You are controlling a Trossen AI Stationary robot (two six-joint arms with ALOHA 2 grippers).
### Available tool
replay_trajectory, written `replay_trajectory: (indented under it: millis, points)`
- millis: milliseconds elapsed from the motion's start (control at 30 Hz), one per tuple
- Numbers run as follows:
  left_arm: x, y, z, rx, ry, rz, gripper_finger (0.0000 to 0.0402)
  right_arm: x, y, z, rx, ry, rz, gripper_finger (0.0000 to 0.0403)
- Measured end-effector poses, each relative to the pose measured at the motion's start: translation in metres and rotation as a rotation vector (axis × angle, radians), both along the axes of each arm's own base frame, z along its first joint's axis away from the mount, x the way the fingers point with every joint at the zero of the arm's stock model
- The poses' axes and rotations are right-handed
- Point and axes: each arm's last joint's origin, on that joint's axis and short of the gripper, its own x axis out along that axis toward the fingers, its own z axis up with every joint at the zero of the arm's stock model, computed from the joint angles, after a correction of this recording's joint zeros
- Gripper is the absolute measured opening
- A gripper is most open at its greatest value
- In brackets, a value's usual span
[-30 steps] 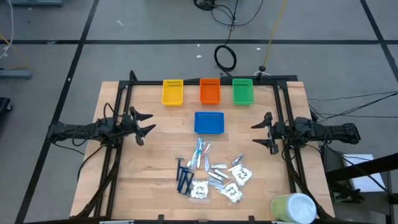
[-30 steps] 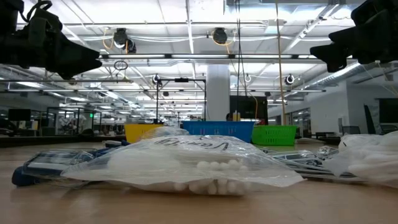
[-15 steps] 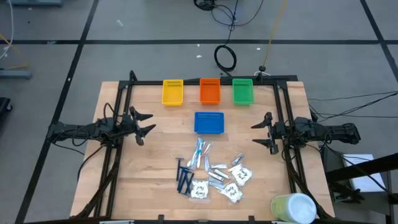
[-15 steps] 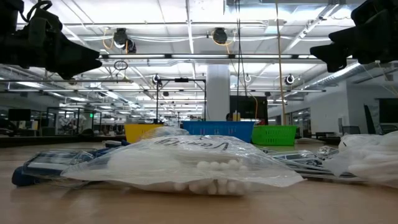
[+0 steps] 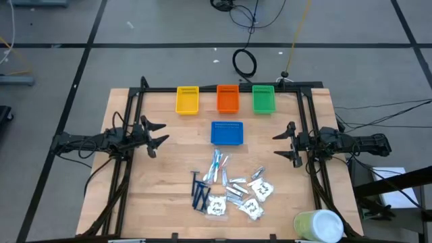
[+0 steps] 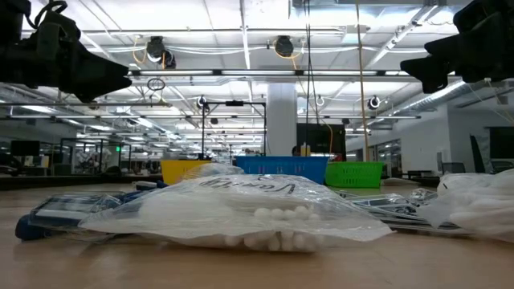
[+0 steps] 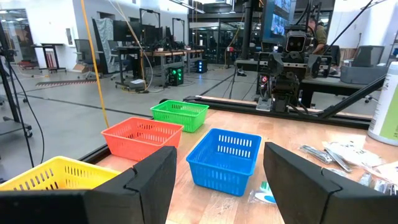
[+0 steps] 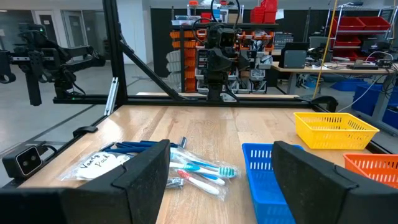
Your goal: Pick & Place Travel size toiletries
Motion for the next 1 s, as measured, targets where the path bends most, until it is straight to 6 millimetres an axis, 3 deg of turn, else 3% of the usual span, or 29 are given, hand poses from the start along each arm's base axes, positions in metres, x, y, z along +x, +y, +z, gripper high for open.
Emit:
replay_trajectory:
  millis: [333, 500, 600, 900, 1000]
  points:
    - [0.000, 0.000, 0.000, 0.000, 0.000, 0.000, 0.0239, 0.000, 0.000, 0.002, 0.031, -0.020, 0.002, 0.0267]
    - [0.000, 0.000, 0.000, 0.000, 0.000, 0.000, 0.0239, -0.001, 0.000, 0.012, 0.404, -0.095, 0.039, 0.0267]
    - [0.000, 0.000, 0.000, 0.000, -0.001, 0.000, 0.0239, -0.002, 0.000, 0.016, 0.534, -0.118, 0.059, 0.0267]
    - [0.000, 0.000, 0.000, 0.000, 0.000, 0.000, 0.0239, -0.002, 0.000, 0.019, 0.599, -0.146, 0.075, 0.0267]
    - [0.000, 0.000, 0.000, 0.000, 0.000, 0.000, 0.0239, -0.002, -0.001, 0.019, 0.530, -0.162, 0.028, 0.0267]
